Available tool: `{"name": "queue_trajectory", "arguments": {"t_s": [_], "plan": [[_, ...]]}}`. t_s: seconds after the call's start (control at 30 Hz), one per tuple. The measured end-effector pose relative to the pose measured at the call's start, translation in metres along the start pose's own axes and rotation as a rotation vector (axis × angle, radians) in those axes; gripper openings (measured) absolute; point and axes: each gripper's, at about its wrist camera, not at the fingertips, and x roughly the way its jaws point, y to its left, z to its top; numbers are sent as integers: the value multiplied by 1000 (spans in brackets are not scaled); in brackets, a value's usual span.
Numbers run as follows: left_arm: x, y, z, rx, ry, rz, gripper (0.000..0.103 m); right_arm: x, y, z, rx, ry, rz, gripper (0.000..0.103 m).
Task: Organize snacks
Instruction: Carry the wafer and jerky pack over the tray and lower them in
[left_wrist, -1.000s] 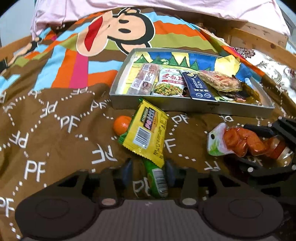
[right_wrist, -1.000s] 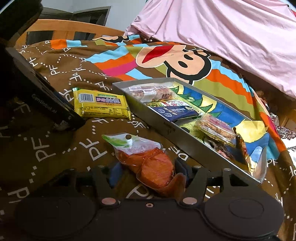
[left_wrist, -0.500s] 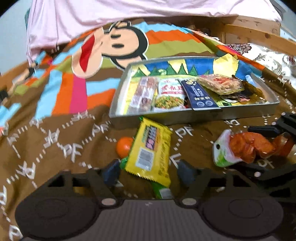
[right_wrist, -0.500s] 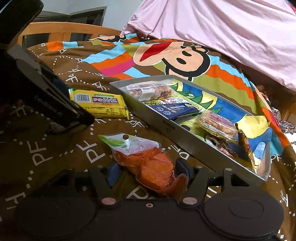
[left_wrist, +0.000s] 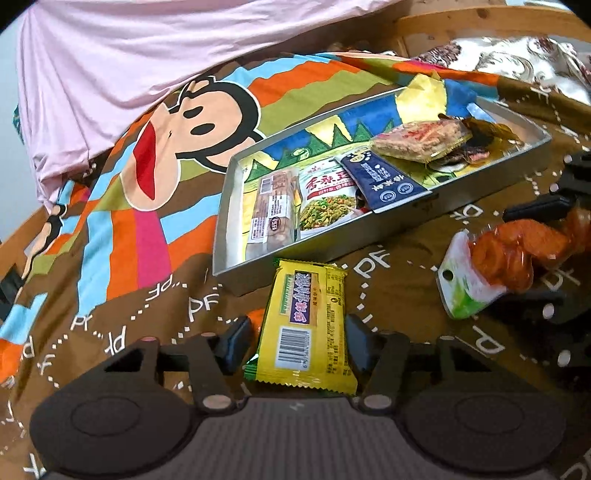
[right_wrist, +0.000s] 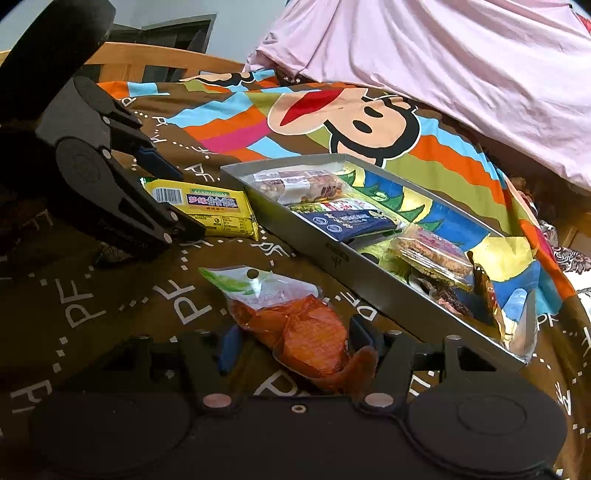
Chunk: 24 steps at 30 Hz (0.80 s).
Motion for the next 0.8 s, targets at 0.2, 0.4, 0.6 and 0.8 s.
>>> {"name": "queue_trajectory", "arguments": {"t_s": [0.2, 0.4, 0.6, 0.8], "plan": [[-8, 5, -1, -18, 15, -42, 52, -2, 3, 0, -19, -12, -15, 57], [-27, 11, -13, -68, 31, -107, 52, -4, 7, 0, -40, -23, -37, 57], [-35, 46, -24, -378, 73, -335, 52, -5, 12, 2, -77, -38, -64, 56], [-26, 63, -30, -546, 70, -409, 51, -5, 25, 6, -199, -47, -127, 56]]}}
